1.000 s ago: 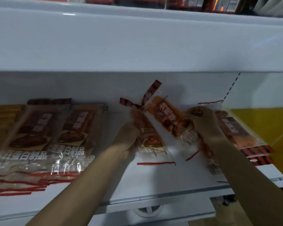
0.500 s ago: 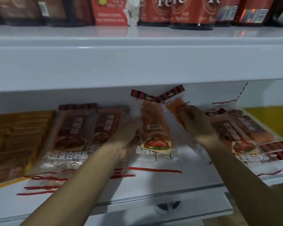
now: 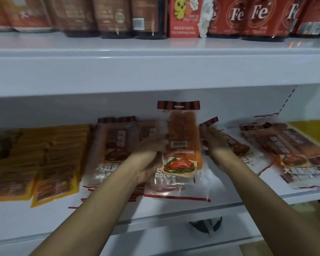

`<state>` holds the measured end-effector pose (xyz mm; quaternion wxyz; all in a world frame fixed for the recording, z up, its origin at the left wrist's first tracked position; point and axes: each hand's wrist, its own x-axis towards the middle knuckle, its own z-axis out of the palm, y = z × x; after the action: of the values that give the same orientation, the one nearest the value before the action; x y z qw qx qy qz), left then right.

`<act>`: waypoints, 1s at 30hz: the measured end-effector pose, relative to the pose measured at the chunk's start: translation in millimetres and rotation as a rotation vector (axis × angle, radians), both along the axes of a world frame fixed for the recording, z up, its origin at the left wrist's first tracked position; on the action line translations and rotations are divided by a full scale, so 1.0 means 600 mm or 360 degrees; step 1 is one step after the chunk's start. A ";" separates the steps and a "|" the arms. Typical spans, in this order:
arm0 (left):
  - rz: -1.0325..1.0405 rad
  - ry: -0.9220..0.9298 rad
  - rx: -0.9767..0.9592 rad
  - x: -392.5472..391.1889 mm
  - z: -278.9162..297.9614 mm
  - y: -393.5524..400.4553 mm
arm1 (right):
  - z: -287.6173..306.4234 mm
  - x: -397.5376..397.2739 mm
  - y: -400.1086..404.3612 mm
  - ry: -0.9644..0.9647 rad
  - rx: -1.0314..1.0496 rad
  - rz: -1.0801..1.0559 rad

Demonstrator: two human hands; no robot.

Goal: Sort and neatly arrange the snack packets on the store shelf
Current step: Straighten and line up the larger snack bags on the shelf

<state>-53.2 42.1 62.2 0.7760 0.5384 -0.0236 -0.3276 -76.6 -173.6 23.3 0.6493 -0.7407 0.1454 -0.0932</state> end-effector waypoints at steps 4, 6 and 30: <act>0.0084 -0.0180 0.0199 0.003 -0.022 0.023 | 0.024 -0.008 0.050 -0.0194 0.0527 0.0154; 0.0147 -0.0355 0.0495 0.004 -0.027 0.029 | 0.035 -0.008 0.071 -0.0275 0.0616 0.0255; 0.0036 -0.0816 0.0775 0.089 0.011 0.114 | 0.049 0.022 0.129 -0.0040 -0.0122 -0.0194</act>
<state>0.1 110.7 68.6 0.5974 0.7726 -0.1329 -0.1691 -63.5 -96.4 52.9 0.6154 -0.7535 0.1783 -0.1474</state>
